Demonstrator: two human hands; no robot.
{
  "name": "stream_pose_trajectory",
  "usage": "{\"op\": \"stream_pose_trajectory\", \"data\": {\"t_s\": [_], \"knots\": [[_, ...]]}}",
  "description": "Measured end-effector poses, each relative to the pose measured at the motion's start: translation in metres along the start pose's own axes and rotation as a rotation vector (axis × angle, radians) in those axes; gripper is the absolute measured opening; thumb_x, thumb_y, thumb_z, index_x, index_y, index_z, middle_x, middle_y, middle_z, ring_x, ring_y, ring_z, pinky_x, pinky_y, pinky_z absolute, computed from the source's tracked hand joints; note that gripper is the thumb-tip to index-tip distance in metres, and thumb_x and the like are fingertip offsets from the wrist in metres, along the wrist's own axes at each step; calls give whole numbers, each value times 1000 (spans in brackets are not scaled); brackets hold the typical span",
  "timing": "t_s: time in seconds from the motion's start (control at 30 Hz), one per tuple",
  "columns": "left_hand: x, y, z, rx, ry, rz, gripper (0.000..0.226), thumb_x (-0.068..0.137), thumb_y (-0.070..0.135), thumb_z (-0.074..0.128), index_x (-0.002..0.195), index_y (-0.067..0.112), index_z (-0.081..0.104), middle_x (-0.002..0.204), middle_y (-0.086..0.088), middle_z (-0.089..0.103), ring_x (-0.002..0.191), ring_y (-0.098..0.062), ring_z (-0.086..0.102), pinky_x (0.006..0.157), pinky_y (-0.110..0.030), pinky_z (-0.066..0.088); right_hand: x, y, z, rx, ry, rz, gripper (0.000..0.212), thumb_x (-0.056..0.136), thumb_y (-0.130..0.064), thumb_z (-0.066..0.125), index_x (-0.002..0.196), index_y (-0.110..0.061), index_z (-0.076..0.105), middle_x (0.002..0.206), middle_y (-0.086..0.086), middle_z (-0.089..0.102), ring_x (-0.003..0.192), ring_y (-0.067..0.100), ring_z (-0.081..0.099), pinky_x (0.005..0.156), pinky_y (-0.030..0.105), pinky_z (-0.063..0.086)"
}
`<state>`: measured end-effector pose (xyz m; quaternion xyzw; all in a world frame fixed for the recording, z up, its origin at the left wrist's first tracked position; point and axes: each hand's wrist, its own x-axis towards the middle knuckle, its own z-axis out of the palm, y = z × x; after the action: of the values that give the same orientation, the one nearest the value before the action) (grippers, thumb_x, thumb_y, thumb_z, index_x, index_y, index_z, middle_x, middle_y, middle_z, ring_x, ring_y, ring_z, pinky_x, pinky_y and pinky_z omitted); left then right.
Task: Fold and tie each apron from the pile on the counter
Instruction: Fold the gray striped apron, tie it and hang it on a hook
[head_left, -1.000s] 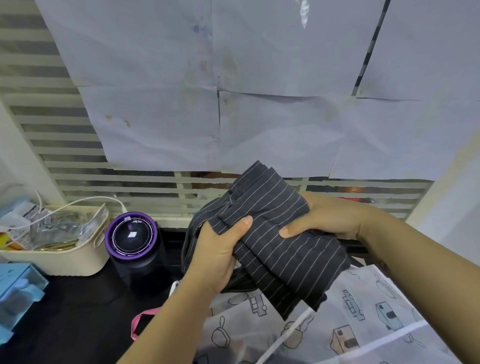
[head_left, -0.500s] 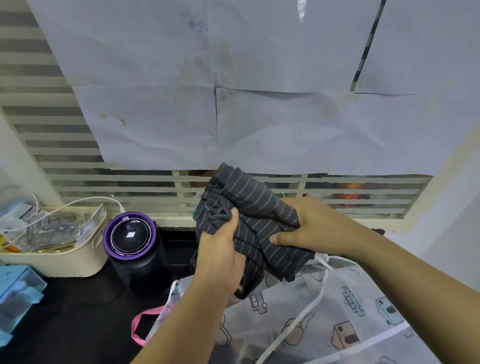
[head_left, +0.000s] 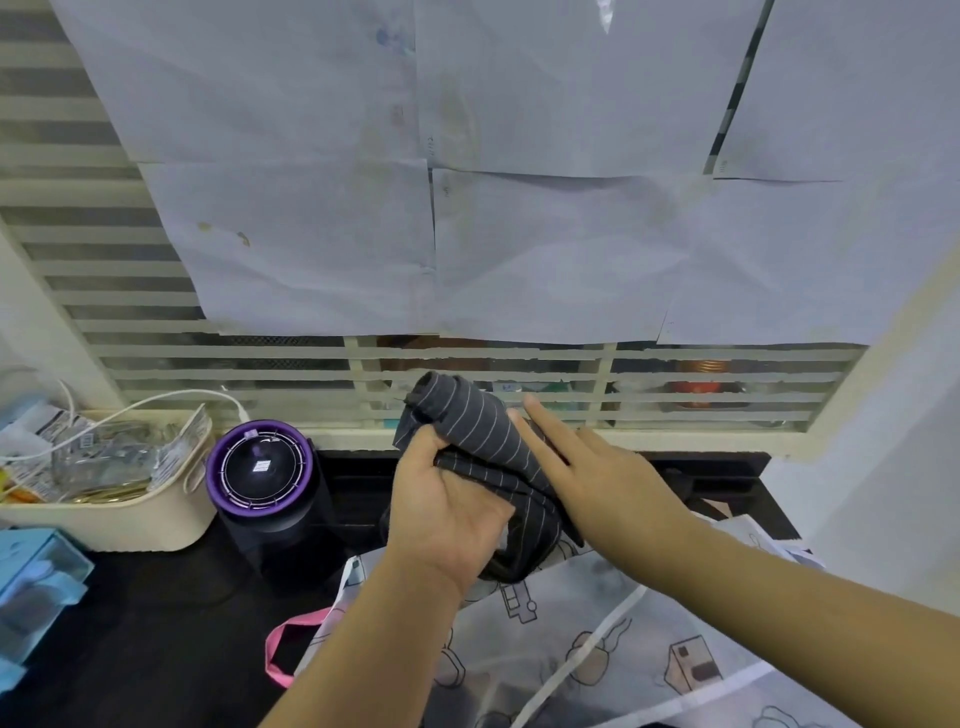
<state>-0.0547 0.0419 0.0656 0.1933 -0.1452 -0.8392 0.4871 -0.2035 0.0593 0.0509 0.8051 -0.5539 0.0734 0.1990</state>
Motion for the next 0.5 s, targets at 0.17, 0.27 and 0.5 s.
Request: {"op": "stream_pose_trajectory", "data": {"t_s": [0.17, 0.27, 0.5], "knots": [[-2, -13, 3, 207, 145, 182, 48, 83, 19, 68, 127, 12, 52, 108, -10, 68, 91, -23, 70, 68, -39, 59, 5, -19, -6, 57, -96, 58, 116, 44, -8, 89, 140, -9, 24, 138, 26, 47, 64, 34, 61, 39, 32, 38], [8, -9, -11, 170, 344, 215, 43, 90, 19, 63, 132, 19, 52, 108, -9, 70, 90, -23, 71, 64, -36, 59, -2, -20, -18, 159, -299, -127, 97, 90, -18, 58, 144, -21, -23, 159, 15, -10, 133, 31, 31, 104, 41, 36], [6, -8, -4, 323, 206, 157, 51, 85, 25, 62, 135, 19, 49, 116, -13, 67, 101, -27, 67, 80, -41, 55, 32, 7, -49, 1080, -470, 209, 70, 79, -50, 66, 139, -41, 31, 111, -30, 54, 91, -15, 57, 78, 6, 46]]}}
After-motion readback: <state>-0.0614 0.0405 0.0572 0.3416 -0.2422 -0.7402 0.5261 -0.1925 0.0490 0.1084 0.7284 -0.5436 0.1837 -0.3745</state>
